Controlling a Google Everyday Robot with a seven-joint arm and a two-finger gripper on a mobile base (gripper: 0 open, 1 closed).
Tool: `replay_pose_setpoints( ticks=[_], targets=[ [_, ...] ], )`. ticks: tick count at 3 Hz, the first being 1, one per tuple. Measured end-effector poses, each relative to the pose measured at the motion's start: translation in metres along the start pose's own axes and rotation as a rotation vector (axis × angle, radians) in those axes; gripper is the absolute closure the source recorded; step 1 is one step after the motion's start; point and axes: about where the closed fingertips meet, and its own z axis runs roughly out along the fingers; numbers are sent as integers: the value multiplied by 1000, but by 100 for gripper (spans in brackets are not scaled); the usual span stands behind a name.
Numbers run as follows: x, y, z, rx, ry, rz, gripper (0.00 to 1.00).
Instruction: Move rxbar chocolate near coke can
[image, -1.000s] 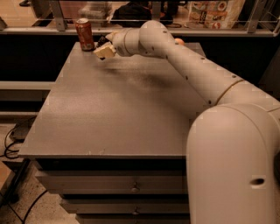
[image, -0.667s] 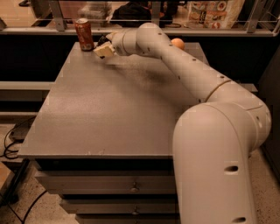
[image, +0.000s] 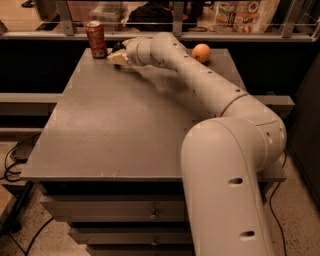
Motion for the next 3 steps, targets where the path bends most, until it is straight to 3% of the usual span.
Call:
replay_pose_setpoints(
  ticks=[1, 2, 3],
  targets=[
    [-1, 2, 8, -3, -19, 11, 6],
    [-1, 4, 9, -6, -18, 10, 0],
    [-1, 4, 9, -6, -18, 10, 0]
  ],
)
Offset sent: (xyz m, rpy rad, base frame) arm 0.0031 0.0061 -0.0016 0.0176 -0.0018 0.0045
